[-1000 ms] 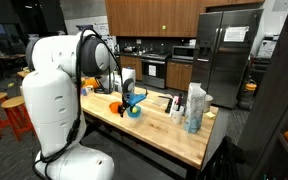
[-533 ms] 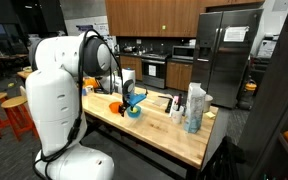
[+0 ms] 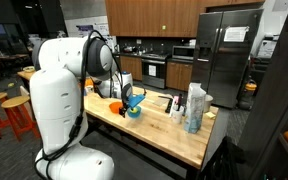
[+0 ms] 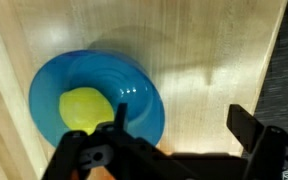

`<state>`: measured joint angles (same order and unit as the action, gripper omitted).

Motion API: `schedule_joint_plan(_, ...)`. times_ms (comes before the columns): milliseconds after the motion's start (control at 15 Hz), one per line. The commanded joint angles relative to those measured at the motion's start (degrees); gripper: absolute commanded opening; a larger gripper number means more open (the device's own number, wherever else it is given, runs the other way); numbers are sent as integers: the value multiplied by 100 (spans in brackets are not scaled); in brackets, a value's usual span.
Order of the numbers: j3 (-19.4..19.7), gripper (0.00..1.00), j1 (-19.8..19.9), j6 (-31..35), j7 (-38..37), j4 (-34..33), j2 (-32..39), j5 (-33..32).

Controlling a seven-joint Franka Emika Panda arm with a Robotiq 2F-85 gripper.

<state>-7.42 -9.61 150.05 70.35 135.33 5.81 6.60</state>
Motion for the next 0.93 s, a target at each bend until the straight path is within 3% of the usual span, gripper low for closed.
schedule_joint_plan(0,-98,100,156,-193,-86,-134,334,-131)
schedule_joint_plan(267,-210,100,301,-278,38,-288,688,36)
schedule_joint_plan(333,-243,75,333,-278,51,-352,728,43)
schedule_joint_plan(467,-238,68,337,-266,-87,-427,730,-105)
schedule_joint_plan(733,-229,38,331,-331,-139,-543,652,-239)
schedule_joint_plan(800,-273,53,365,-212,-56,-443,589,-122)
schedule_joint_plan(867,-274,46,365,-216,-57,-470,595,-141)
